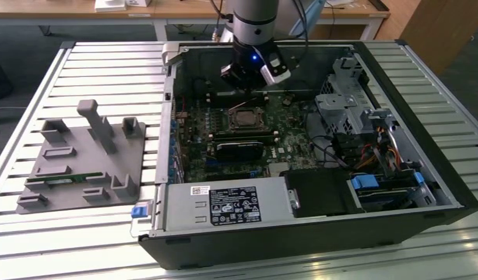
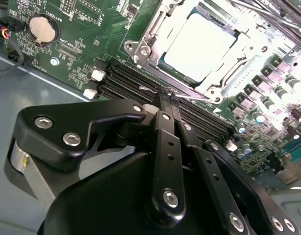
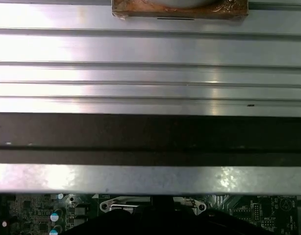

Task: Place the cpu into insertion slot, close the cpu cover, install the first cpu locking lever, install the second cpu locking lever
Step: 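Install the first cpu locking lever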

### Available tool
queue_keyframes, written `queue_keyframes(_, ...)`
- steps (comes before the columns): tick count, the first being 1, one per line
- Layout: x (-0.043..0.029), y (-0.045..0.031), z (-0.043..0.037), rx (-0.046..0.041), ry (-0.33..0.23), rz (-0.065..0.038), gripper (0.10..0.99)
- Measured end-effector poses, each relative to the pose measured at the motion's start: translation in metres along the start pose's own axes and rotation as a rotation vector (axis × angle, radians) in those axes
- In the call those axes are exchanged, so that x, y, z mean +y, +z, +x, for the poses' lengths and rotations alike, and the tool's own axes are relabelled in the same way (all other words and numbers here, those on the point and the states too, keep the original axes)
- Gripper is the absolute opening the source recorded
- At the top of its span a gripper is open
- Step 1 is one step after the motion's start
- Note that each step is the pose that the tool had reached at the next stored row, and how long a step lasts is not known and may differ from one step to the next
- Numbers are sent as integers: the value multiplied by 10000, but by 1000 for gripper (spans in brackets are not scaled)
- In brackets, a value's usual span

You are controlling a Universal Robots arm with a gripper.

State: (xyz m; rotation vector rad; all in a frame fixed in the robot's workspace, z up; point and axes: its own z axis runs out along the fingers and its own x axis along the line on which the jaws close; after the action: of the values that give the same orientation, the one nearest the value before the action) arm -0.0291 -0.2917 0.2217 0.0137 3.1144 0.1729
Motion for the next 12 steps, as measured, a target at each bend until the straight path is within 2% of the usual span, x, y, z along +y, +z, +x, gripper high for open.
queue_keyframes(5, -5, 44, -47, 0, 1, 0, 106)
queue_keyframes(12, -13, 121, -63, 0, 1, 3, 106)
